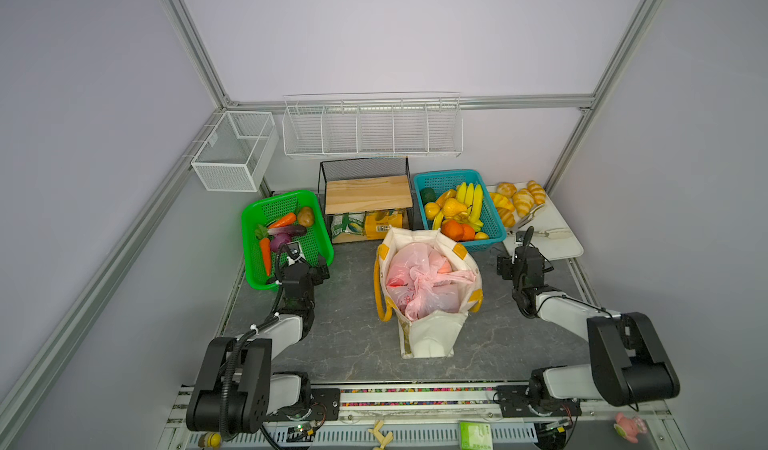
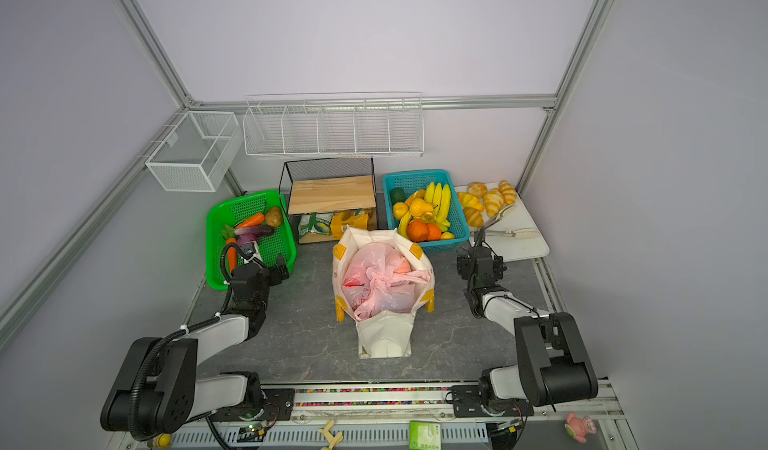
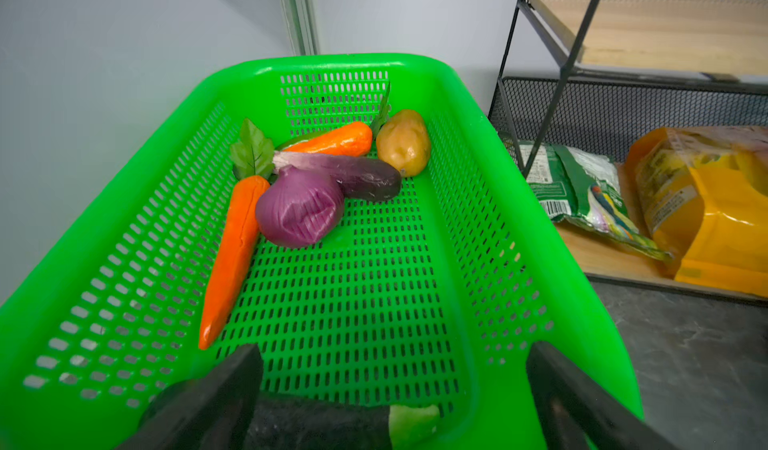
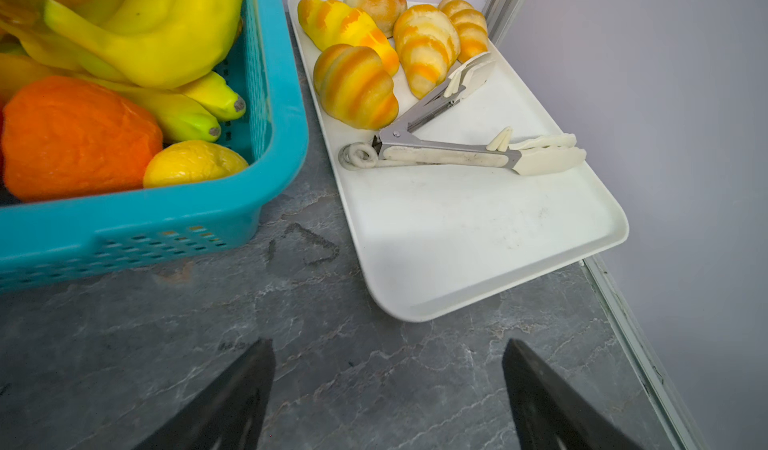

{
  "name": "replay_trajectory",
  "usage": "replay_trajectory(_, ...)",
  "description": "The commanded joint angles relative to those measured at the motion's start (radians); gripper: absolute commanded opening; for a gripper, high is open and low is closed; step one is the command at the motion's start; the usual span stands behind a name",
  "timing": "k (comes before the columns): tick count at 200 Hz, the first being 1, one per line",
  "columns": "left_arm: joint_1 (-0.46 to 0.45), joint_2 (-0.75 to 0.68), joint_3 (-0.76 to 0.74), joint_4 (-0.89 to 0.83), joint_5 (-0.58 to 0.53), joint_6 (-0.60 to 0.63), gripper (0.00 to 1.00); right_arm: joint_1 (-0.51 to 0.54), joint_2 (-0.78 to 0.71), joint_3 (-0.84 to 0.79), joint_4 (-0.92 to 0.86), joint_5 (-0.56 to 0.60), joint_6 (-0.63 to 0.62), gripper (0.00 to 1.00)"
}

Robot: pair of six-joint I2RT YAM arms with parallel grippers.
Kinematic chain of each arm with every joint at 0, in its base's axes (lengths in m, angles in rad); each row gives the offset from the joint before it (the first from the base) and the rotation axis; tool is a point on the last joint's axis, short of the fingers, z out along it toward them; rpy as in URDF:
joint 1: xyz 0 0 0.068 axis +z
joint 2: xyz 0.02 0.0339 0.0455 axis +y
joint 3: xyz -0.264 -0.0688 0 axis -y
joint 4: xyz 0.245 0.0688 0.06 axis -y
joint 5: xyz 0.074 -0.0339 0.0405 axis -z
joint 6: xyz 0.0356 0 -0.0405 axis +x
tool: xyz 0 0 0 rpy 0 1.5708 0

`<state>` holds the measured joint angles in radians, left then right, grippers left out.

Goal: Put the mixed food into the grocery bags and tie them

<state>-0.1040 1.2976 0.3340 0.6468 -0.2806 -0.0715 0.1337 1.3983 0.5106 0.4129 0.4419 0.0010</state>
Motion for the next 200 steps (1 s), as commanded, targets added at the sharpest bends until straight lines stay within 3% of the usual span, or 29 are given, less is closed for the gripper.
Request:
replay_trajectory(1,0.017,0.036,0.048,0.044,0.037,0.021,1.0,-0.012,0.013,-0.031,0.144,-0.061,-0.026,0.89)
replay_trajectory(25,0.021,0.076,0.049,0.106,0.032,0.05,1.0,-0.024,-0.006,-0.08,0.24,-0.073,-0.042,0.89)
replay_trajectory(61,0.053,0.267,-0.017,0.431,0.117,0.073,1.0,-0.055,0.092,-0.148,0.486,-0.1,-0.038,0.89)
replay_trajectory(87,0.054,0.213,0.018,0.266,0.136,0.068,0.99,-0.061,0.163,-0.183,0.621,-0.091,-0.038,0.89)
replay_trajectory(103,0.054,0.25,0.029,0.309,0.137,0.077,0.99,-0.063,0.134,-0.153,0.508,-0.085,-0.017,0.89)
replay_trajectory(126,0.053,0.238,0.057,0.232,0.122,0.073,0.99,-0.067,0.146,-0.158,0.539,-0.086,-0.022,0.89)
replay_trajectory(200,0.054,0.252,0.062,0.247,0.108,0.069,0.99,-0.068,0.143,-0.157,0.534,-0.089,-0.019,0.89)
